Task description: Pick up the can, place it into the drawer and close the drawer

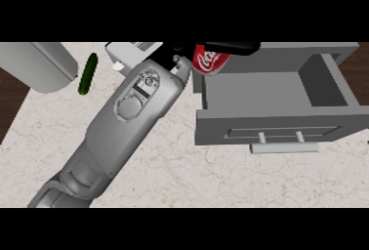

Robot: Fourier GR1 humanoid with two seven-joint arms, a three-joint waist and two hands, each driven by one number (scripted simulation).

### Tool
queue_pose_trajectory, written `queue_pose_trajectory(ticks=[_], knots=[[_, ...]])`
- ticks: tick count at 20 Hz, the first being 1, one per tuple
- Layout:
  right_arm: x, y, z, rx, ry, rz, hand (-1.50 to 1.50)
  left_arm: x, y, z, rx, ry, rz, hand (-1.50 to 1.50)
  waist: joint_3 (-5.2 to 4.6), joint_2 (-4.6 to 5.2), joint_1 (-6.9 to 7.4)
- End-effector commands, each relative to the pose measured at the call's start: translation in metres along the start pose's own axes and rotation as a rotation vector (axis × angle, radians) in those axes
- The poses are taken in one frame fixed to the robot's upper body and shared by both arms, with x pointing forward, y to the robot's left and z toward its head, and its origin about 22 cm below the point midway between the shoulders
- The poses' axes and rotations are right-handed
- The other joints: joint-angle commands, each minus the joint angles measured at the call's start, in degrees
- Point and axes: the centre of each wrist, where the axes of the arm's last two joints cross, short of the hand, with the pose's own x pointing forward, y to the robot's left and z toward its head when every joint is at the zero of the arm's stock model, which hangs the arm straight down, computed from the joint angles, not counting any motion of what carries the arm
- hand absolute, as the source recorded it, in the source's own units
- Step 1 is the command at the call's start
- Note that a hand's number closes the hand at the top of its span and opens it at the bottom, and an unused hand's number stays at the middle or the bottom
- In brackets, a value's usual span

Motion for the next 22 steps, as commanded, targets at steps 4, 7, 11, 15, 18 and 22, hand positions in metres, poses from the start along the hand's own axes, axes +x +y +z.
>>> queue_pose_trajectory(ticks=[4, 7, 11, 15, 18, 22], knots=[[-0.007, -0.010, -0.015, 0.019, -0.013, -0.008, -1.50, 0.012, -0.022, -0.023, 0.000, 0.012, -0.036, 1.50, 0.04, 0.32, -0.89], [-0.002, 0.002, 0.000, 0.025, 0.000, -0.006, -1.50, 0.007, -0.021, -0.032, -0.010, 0.038, -0.047, 1.50, 0.03, 0.34, -1.20], [0.001, 0.010, 0.003, 0.014, -0.004, -0.003, -1.50, 0.011, -0.035, -0.031, 0.000, 0.049, -0.089, 1.50, 0.05, 0.23, -1.50], [0.001, -0.001, -0.025, 0.021, -0.015, 0.001, -1.50, 0.004, -0.035, -0.037, 0.003, 0.033, -0.098, 1.50, 0.08, 0.67, -2.09], [-0.004, 0.005, -0.025, 0.018, -0.028, 0.002, -1.50, 0.004, -0.039, -0.038, 0.008, 0.060, -0.114, 1.50, 0.11, 0.75, -2.75], [-0.005, 0.015, -0.029, 0.023, -0.010, -0.006, -1.50, -0.016, -0.037, -0.034, 0.026, 0.081, -0.139, 1.50, 0.08, 0.80, -2.45]])
